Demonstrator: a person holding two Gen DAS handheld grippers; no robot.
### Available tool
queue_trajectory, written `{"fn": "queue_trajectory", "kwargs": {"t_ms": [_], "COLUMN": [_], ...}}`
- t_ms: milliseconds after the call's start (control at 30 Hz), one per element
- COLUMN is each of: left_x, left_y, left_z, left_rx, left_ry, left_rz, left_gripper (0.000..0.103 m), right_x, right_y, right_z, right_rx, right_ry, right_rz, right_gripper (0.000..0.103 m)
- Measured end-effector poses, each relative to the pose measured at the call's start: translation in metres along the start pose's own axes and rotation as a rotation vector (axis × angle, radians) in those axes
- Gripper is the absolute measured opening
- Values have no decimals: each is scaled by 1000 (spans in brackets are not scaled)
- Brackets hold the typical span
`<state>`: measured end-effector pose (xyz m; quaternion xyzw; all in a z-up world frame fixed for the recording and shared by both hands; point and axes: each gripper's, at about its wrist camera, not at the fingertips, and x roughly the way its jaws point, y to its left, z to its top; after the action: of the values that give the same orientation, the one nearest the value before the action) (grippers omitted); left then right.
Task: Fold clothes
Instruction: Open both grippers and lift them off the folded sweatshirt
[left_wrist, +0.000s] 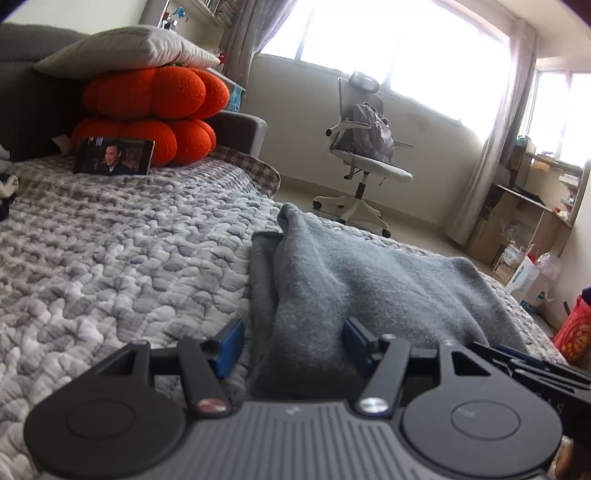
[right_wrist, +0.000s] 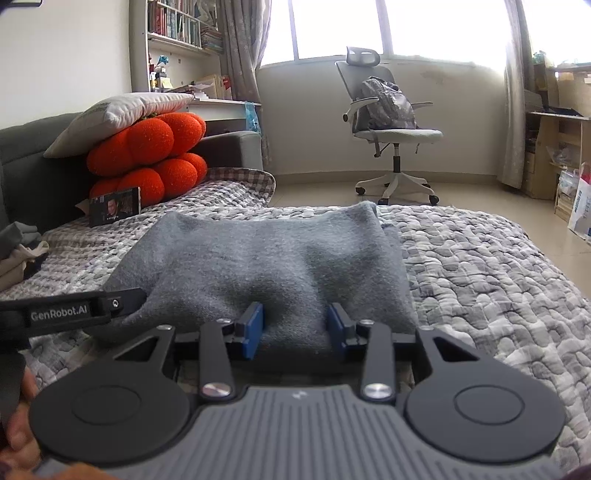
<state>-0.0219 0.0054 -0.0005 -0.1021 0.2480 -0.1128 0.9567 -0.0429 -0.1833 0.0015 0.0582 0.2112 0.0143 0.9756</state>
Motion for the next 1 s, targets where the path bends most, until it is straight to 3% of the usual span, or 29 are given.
{"fn": "queue_trajectory", "kwargs": {"t_ms": [400,600,700,1000], "left_x": [1,1,0,-2], "left_y": [0,0,-2,-4], "left_z": [0,1,1,1], "left_rx": [17,15,17,27], "left_ry": [4,7,7,6], "left_rz": [8,8,12,23], "left_gripper": [62,62,62,64], "right_x": [-8,-14,-16,-19], "right_y": [-8,-13,-21,-8], "right_z": [-2,-3,-2,6], "right_rx": [54,49,86,41], "right_ry": [-14,-22,-23,-60], "right_rz": [-59,-130,-113,-57], "right_gripper": [40,40,41,46]}}
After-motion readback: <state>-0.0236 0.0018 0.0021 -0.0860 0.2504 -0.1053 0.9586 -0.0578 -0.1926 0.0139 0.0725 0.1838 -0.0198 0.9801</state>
